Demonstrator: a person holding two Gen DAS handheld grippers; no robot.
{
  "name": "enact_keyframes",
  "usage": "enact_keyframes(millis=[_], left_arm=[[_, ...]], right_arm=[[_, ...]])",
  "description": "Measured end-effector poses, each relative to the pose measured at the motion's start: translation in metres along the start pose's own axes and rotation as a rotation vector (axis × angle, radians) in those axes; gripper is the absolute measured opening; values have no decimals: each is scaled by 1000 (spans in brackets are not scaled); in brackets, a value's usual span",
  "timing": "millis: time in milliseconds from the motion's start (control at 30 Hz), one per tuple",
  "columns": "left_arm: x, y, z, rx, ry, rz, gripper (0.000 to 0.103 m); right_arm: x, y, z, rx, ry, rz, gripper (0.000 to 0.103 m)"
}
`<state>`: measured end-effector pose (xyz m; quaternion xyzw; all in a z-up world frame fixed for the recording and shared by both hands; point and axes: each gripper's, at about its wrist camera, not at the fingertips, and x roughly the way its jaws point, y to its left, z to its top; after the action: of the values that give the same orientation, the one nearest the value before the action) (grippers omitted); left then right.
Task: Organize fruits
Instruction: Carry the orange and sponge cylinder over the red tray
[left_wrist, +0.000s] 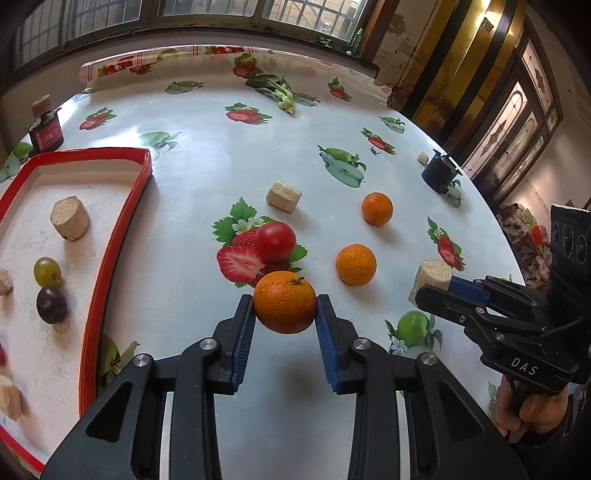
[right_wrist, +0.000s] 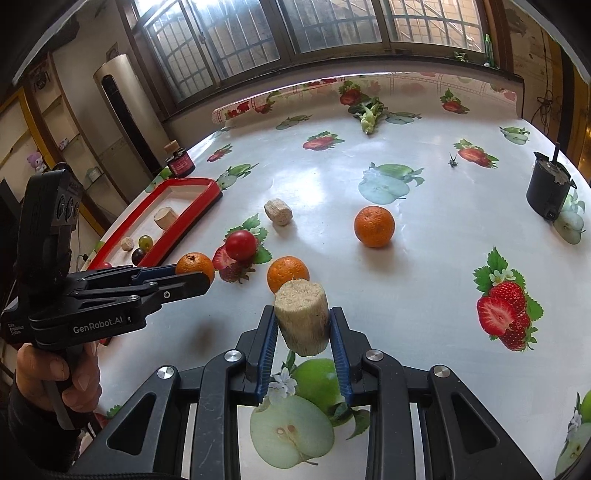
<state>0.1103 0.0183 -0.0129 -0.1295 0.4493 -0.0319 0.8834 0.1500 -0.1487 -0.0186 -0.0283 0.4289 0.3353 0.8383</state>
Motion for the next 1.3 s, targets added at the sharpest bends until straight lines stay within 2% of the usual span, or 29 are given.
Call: enact_keyframes(millis=[633,1300], left_arm=[[-52,53,-9,-67,-92,137,30],[-80,108,-13,-142,-135,209,30]], right_arm=[[22,70,28,-127,2,83,29],[52,133,53,-230,12,145,29]])
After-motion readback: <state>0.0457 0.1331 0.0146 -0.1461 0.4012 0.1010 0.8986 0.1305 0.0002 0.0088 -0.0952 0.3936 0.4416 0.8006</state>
